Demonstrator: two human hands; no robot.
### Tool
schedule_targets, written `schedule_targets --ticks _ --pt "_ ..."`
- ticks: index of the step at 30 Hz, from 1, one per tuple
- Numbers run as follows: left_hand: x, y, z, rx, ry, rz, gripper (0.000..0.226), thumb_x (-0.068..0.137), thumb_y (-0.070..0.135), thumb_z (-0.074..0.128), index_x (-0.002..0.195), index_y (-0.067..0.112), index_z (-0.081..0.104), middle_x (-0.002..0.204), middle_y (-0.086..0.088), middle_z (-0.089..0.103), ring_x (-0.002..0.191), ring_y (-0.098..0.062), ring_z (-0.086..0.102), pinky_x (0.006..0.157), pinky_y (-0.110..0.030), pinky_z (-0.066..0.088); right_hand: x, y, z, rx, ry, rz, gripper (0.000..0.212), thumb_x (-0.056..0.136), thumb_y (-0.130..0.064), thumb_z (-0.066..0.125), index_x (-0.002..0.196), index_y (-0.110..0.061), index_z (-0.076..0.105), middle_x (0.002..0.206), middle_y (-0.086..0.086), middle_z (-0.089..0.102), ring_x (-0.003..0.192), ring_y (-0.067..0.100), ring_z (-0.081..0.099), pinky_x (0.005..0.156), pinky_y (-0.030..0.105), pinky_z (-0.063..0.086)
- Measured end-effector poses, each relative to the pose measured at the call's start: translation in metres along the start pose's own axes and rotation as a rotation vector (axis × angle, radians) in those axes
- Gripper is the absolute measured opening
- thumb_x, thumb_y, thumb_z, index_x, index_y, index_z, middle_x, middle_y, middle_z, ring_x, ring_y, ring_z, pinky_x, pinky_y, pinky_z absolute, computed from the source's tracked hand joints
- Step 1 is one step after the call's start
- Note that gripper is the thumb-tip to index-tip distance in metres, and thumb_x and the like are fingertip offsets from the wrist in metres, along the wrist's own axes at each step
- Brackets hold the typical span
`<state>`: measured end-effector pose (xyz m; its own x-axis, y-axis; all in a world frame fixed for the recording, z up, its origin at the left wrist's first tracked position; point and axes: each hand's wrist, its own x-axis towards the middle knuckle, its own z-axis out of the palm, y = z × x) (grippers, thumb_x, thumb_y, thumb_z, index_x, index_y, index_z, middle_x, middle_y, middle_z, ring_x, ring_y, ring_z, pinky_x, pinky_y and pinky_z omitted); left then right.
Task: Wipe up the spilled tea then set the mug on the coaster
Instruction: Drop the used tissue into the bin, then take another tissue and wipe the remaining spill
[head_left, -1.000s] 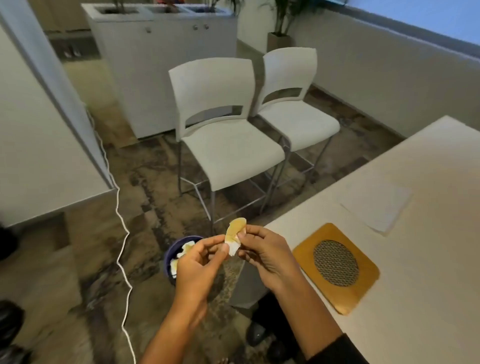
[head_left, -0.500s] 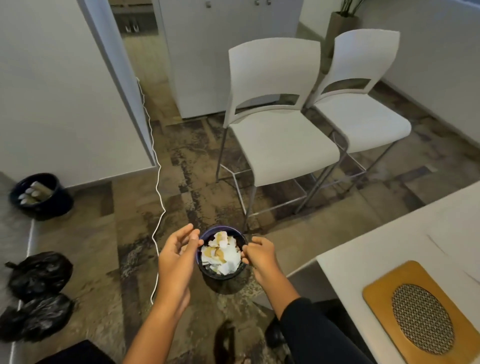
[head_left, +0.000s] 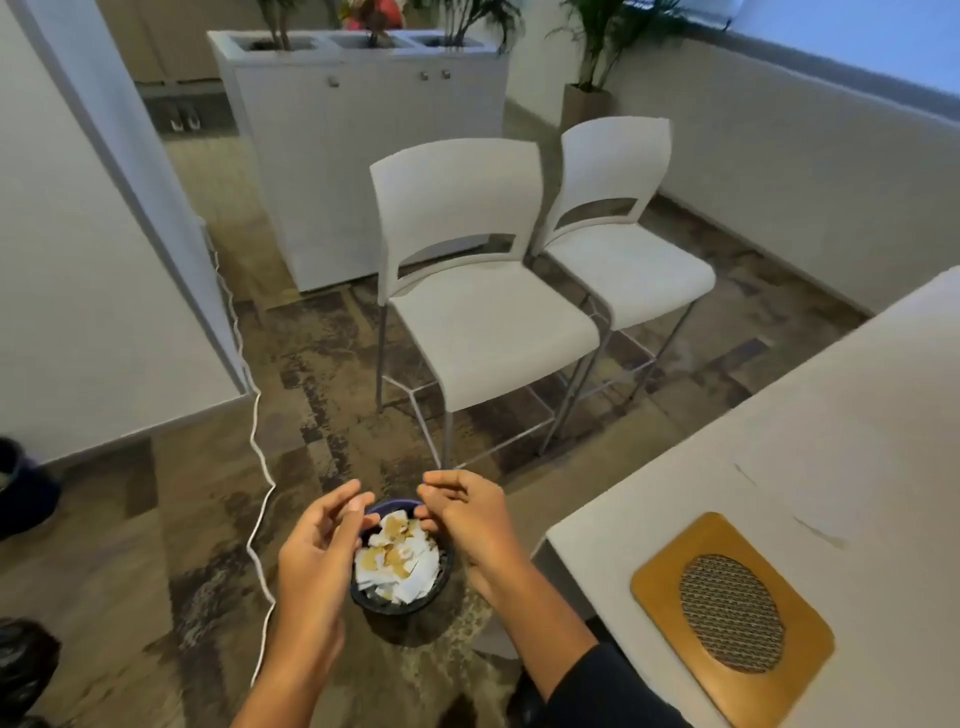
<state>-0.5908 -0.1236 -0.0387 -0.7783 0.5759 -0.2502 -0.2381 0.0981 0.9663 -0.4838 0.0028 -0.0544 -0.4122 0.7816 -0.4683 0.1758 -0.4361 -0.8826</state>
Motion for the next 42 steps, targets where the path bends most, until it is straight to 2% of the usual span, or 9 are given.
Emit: schedule_targets --ticks 6,12,18,21,24,28,31,34,42 --pt "-0.015 0.032 0.066 0.007 -0.185 0.094 0.023 0.097 0.030 0.068 0.120 0.031 0.072 0.108 0.007 0.080 0.096 -0.011 0.077 0.085 -0.034 0.057 -0.033 -0.066 -0.050 0.139 0.045 -0.198 0.018 0.097 -0.016 0.075 0.115 -0.019 0.078 0.100 0.002 0.083 0.093 0.014 0.081 0.084 0.029 0.066" --pt "-0.046 0.060 0.147 0.032 -0.410 0.184 0.035 0.088 0.047 0.071 0.121 0.036 0.070 0.112 0.007 0.079 0.096 -0.013 0.077 0.085 -0.033 0.057 -0.065 -0.103 -0.137 0.185 0.253 -0.354 0.020 0.098 -0.017 0.076 0.117 -0.016 0.077 0.103 0.002 0.083 0.096 0.014 0.080 0.085 0.031 0.066" --pt "-0.079 0.065 0.234 0.131 -0.652 0.257 0.033 0.088 0.045 0.073 0.120 0.036 0.070 0.112 0.009 0.078 0.097 -0.009 0.076 0.084 -0.030 0.062 -0.096 -0.105 -0.227 0.169 0.494 -0.411 0.020 0.099 -0.016 0.074 0.119 -0.014 0.077 0.106 0.003 0.081 0.097 0.016 0.079 0.084 0.033 0.067" --pt "-0.086 0.061 0.274 0.226 -0.761 0.311 0.025 0.093 0.039 0.072 0.118 0.040 0.067 0.113 0.013 0.075 0.098 -0.008 0.075 0.081 -0.023 0.062 -0.105 -0.099 -0.265 0.162 0.602 -0.393 0.019 0.099 -0.016 0.074 0.118 -0.017 0.078 0.107 -0.001 0.080 0.098 0.018 0.077 0.081 0.028 0.067" --pt "-0.090 0.057 0.310 0.328 -0.845 0.347 0.029 0.096 0.037 0.069 0.125 0.033 0.064 0.121 0.009 0.071 0.107 -0.014 0.070 0.086 -0.025 0.059 -0.108 -0.093 -0.300 0.149 0.710 -0.345 0.020 0.099 -0.018 0.074 0.119 -0.020 0.076 0.108 -0.003 0.078 0.098 0.018 0.075 0.075 0.022 0.064" --pt "-0.083 0.051 0.358 0.467 -0.902 0.431 0.032 0.099 0.032 0.067 0.130 0.024 0.061 0.126 0.003 0.067 0.110 -0.012 0.064 0.079 -0.017 0.051 -0.105 -0.082 -0.345 0.142 0.834 -0.250 0.021 0.098 -0.012 0.073 0.119 -0.013 0.075 0.112 0.008 0.076 0.103 0.026 0.073 0.087 0.035 0.066" --pt "-0.071 0.045 0.390 0.593 -0.906 0.489 0.037 0.099 0.031 0.066 0.133 0.018 0.059 0.129 -0.003 0.067 0.109 -0.016 0.062 0.089 -0.028 0.054 -0.098 -0.075 -0.373 0.112 0.899 -0.205 0.024 0.096 -0.007 0.072 0.120 -0.007 0.075 0.116 0.013 0.075 0.109 0.032 0.072 0.094 0.040 0.061" --pt "-0.060 0.039 0.416 0.695 -0.908 0.504 0.040 0.100 0.033 0.064 0.136 0.016 0.057 0.133 -0.008 0.066 0.119 -0.025 0.062 0.100 -0.041 0.054 -0.090 -0.074 -0.396 0.088 0.943 -0.161 0.025 0.093 -0.005 0.071 0.118 -0.007 0.073 0.118 0.014 0.074 0.105 0.032 0.072 0.084 0.035 0.059" --pt "-0.041 0.021 0.459 0.866 -0.910 0.535 0.054 0.100 0.037 0.063 0.143 0.008 0.049 0.146 -0.013 0.058 0.132 -0.033 0.057 0.107 -0.042 0.047 -0.060 -0.084 -0.415 0.110 0.947 -0.074 0.043 0.089 -0.012 0.078 0.128 -0.005 0.063 0.121 0.019 0.072 0.095 0.031 0.078 0.079 0.036 0.064"
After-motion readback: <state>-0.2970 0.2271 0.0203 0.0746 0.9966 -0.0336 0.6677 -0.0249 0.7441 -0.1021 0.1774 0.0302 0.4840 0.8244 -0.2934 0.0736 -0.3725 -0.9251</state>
